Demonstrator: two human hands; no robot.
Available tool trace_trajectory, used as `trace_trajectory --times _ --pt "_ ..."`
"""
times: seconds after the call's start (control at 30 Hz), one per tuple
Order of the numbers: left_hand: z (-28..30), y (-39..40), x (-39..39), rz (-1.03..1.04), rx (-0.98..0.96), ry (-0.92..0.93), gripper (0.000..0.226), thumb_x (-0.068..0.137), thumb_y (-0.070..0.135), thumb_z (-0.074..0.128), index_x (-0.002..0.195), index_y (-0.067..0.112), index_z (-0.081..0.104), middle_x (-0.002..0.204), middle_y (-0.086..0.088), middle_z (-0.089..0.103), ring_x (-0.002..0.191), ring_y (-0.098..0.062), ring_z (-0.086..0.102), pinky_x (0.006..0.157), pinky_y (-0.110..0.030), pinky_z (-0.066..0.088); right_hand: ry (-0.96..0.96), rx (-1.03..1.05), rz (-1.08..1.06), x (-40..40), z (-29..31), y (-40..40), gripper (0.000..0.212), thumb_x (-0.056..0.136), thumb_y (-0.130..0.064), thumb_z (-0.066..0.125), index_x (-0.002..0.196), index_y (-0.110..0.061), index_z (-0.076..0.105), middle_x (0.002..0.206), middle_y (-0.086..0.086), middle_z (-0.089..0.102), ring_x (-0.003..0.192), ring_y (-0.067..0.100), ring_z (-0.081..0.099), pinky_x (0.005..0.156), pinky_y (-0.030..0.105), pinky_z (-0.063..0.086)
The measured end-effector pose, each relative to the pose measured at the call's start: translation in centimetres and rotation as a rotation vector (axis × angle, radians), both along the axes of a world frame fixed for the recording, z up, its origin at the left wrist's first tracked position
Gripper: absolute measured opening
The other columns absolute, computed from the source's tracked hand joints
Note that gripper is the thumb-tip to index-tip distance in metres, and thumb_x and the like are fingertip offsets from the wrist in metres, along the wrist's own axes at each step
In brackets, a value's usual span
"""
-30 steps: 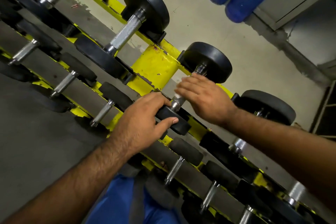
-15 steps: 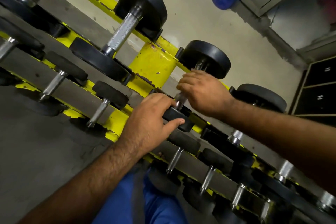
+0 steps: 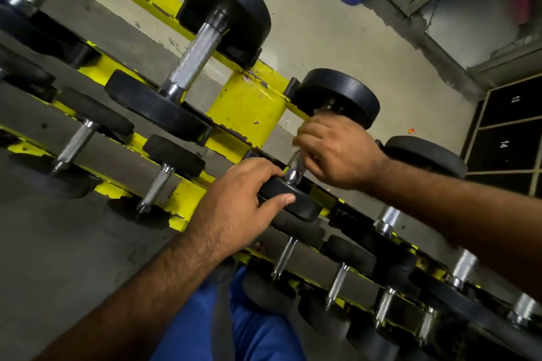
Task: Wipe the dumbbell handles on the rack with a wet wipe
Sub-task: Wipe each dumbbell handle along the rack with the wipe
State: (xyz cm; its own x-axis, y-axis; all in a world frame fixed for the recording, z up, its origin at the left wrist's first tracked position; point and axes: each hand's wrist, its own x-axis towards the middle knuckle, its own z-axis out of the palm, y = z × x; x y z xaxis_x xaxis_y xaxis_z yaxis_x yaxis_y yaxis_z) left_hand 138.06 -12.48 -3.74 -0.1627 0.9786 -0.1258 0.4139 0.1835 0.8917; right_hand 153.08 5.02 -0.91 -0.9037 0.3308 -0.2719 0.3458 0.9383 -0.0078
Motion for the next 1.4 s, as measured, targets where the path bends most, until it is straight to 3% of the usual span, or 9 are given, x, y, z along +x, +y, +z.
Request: trace_trajectory --times 0.47,0.6,0.7,0.8,0.97,1.1,1.2,1.3,1.4 --pt "-0.5 -0.2 0.2 0.057 0.051 -0.065 0.041 0.080 0.053 0.061 0.108 0.024 0.067 0.111 0.013 0.062 0.103 -0.010 0.061 0.078 -0.040 0.057 0.051 -0.112 0.130 0.2 -0.9 -0.8 0.027 0.093 -0.027 0.051 0.100 -0.012 0.072 0.098 0.006 0.070 0.098 0.026 0.063 0.097 0.045 0.045" --pt "-0.4 -0.3 0.3 0.076 0.049 -0.083 0.035 0.080 0.045 0.068 0.108 0.023 0.068 0.110 0.016 0.060 0.102 -0.008 0.060 0.070 -0.035 0.058 0.074 -0.066 0.003 0.1 -0.6 -0.1 0.033 0.091 -0.028 0.047 0.100 -0.010 0.073 0.102 0.009 0.071 0.100 0.029 0.064 0.097 0.045 0.047" --pt "-0.3 -0.3 0.5 0.069 0.047 -0.055 0.035 0.080 0.042 0.069 0.107 0.020 0.069 0.111 0.010 0.063 0.102 -0.010 0.061 0.079 -0.036 0.056 -0.031 -0.204 0.175 0.2 -0.4 -1.4 0.035 0.093 -0.029 0.045 0.107 -0.012 0.073 0.108 0.005 0.072 0.105 0.025 0.063 0.099 0.044 0.046" --pt "-0.1 -0.4 0.6 0.066 0.056 -0.036 0.034 0.081 0.043 0.068 0.107 0.021 0.068 0.109 0.010 0.063 0.102 -0.010 0.061 0.085 -0.037 0.054 -0.014 -0.072 0.037 -0.1 0.5 1.0 0.030 0.091 -0.028 0.048 0.103 -0.017 0.074 0.104 0.002 0.072 0.102 0.023 0.065 0.101 0.040 0.045" --pt "0.0 -0.4 0.6 0.064 0.040 -0.022 0.037 0.081 0.045 0.067 0.109 0.021 0.068 0.112 0.009 0.063 0.103 -0.011 0.061 0.086 -0.039 0.054 -0.138 -0.033 0.103 -0.3 -0.2 -1.8 0.042 0.092 -0.037 0.035 0.101 -0.018 0.071 0.102 0.001 0.070 0.102 0.024 0.062 0.101 0.043 0.041" --pt "-0.1 -0.5 0.6 0.055 0.062 -0.009 0.038 0.082 0.048 0.064 0.108 0.022 0.067 0.111 0.010 0.062 0.101 -0.010 0.061 0.082 -0.039 0.055 -0.064 0.098 -0.079 -0.9 0.1 -0.2 0.042 0.092 -0.037 0.034 0.092 -0.014 0.068 0.094 0.007 0.067 0.095 0.028 0.061 0.098 0.044 0.041" --pt "0.0 -0.5 0.5 0.061 0.064 -0.016 0.036 0.082 0.046 0.066 0.109 0.021 0.067 0.111 0.010 0.063 0.100 -0.010 0.061 0.080 -0.038 0.056 -0.056 -0.047 0.063 0.1 -0.1 -1.6 0.036 0.091 -0.035 0.043 0.102 -0.014 0.071 0.103 0.005 0.069 0.103 0.025 0.061 0.105 0.041 0.038" --pt "0.0 -0.5 0.5 0.048 0.065 -0.007 0.035 0.082 0.045 0.066 0.109 0.022 0.067 0.110 0.011 0.063 0.100 -0.008 0.061 0.080 -0.030 0.056 0.040 -0.021 0.000 1.0 0.4 0.1 0.030 0.092 -0.027 0.051 0.111 -0.012 0.070 0.114 0.007 0.069 0.112 0.025 0.061 0.104 0.041 0.043" --pt "-0.2 -0.5 0.3 0.071 0.070 -0.035 0.036 0.082 0.042 0.068 0.110 0.020 0.069 0.111 0.018 0.059 0.103 -0.001 0.057 0.080 -0.005 0.046 0.075 -0.032 0.002 1.1 -0.3 -0.8 0.035 0.091 -0.021 0.048 0.116 -0.007 0.069 0.117 0.011 0.068 0.116 0.029 0.059 0.107 0.044 0.041"
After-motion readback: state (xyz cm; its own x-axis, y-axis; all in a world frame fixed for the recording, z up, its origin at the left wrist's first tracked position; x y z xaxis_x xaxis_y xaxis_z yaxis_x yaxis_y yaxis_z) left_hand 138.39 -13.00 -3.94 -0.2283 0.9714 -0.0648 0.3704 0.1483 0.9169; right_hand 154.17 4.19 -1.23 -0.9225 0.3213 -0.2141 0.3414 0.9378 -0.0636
